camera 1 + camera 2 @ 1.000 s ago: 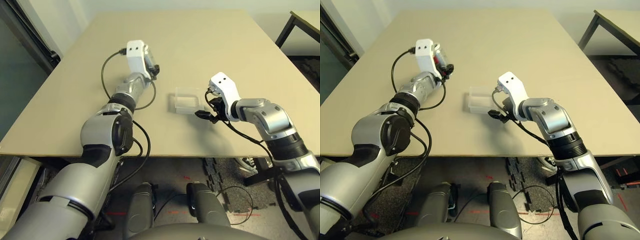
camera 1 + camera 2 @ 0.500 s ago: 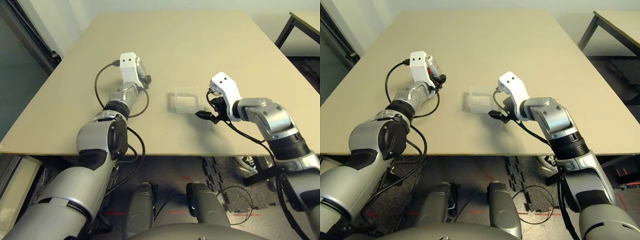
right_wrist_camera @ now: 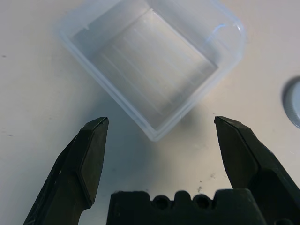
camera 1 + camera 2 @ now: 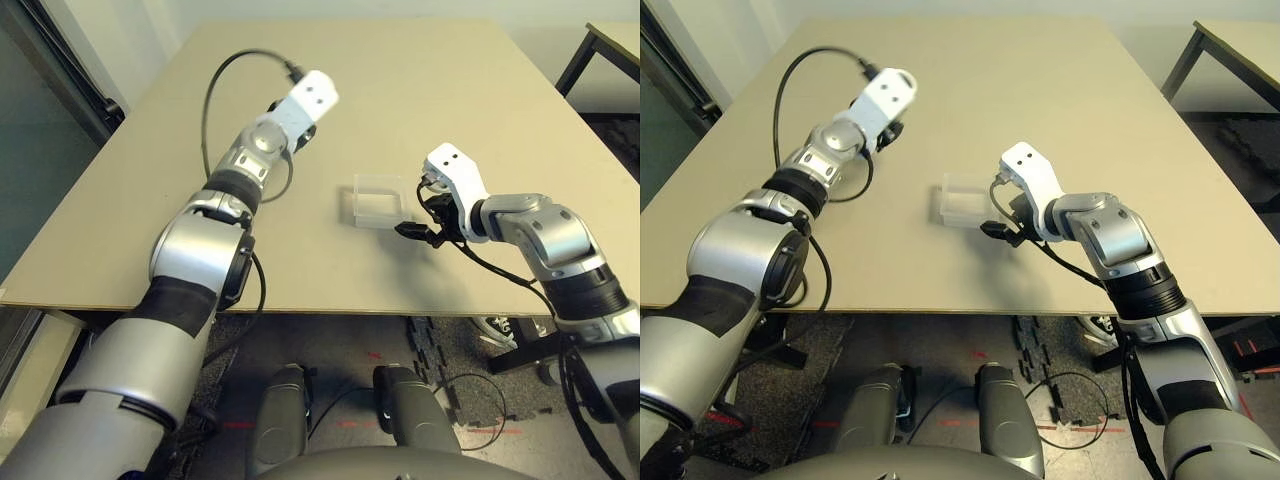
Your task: Pour the medicine from the bottle into the box.
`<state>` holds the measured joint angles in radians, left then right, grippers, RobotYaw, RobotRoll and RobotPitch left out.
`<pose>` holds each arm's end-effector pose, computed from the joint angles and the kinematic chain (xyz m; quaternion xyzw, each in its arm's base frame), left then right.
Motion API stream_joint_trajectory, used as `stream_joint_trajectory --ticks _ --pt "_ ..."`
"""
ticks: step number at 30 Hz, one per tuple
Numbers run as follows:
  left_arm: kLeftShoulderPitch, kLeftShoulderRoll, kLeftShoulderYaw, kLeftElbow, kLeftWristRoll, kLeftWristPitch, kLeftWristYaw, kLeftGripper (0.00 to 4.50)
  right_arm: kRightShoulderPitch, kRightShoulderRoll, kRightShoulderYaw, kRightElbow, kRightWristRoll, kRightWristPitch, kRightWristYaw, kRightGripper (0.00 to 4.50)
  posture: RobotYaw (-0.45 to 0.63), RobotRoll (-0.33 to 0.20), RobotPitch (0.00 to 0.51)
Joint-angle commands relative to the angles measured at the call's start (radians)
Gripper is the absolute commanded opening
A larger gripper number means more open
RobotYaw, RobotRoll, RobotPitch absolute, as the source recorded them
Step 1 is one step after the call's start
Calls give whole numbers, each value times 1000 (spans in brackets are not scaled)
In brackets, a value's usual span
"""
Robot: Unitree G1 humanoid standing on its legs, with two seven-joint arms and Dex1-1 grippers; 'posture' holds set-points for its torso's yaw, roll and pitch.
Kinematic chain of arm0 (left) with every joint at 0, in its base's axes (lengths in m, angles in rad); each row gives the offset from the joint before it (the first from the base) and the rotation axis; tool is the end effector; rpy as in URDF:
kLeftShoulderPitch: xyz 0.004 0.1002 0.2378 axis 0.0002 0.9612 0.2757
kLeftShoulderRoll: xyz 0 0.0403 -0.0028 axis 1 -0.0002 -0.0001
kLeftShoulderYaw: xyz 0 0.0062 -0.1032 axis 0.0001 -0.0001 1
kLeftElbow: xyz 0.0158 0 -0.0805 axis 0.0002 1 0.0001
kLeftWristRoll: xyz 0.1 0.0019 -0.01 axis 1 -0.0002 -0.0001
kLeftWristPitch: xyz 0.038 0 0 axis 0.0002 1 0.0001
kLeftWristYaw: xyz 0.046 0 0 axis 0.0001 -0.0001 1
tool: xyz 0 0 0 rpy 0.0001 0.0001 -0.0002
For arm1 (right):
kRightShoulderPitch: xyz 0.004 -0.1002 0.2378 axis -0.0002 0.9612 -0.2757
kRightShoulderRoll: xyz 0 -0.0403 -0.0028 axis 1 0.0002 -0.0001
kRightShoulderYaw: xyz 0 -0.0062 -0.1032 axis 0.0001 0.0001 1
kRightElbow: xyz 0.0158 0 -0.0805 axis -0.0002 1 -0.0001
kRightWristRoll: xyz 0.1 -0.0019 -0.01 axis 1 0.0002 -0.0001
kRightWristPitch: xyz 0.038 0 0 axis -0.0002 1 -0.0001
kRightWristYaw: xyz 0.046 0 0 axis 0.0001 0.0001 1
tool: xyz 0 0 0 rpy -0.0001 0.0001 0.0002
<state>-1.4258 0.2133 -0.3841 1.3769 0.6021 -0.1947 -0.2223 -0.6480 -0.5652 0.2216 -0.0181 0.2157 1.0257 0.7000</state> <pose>0.3823 0.1023 0.2270 0.5846 -0.0541 -0.2031 0.7836 0.2895 -0.1875 0.1683 -0.1519 0.2786 0.3431 0.8841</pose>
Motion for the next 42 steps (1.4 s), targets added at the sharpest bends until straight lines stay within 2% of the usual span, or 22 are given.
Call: stream_joint_trajectory --ticks 1,4,8,11,28,31,33,35,37,39,40,42 --pt "-43 -7 -227 3 234 -98 74 2693 11 -9 -5 -42 16 36 3 4500 -114 0 116" --pt "-62 -11 -348 12 339 -127 130 2693 21 -9 -8 -72 23 60 -3 4500 -125 0 132" --pt "-77 -33 -584 21 558 -146 247 2693 41 -9 -17 -118 34 96 -15 4500 -131 0 154" --pt "-78 -42 -672 27 634 -141 300 2693 46 -4 -19 -129 39 109 -24 4500 -129 0 160" --pt "-102 -59 -682 33 638 -145 338 2693 43 18 -12 -102 48 96 -44 4500 -108 0 151" --pt "-97 -62 -609 33 564 -157 299 2693 41 21 -10 -94 47 92 -43 4500 -103 0 150" --pt "-86 -64 -511 33 467 -158 244 2693 40 22 -8 -89 46 89 -44 4500 -102 0 149" --pt "-71 -66 -367 31 329 -145 161 2693 40 24 -10 -84 45 86 -44 4500 -101 0 146" --pt "-54 -69 -201 27 172 -101 70 2693 38 21 -11 -75 43 81 -42 4500 -94 0 142" --pt "-34 -76 36 20 -51 4 -18 2693 36 15 -11 -67 41 74 -38 4500 -87 0 139" --pt "-27 -80 174 15 -180 72 -40 2693 35 12 -12 -64 40 71 -37 4500 -86 0 139" --pt "-16 -79 360 5 -338 163 -46 2693 33 9 -13 -57 38 64 -35 4500 -75 0 138"
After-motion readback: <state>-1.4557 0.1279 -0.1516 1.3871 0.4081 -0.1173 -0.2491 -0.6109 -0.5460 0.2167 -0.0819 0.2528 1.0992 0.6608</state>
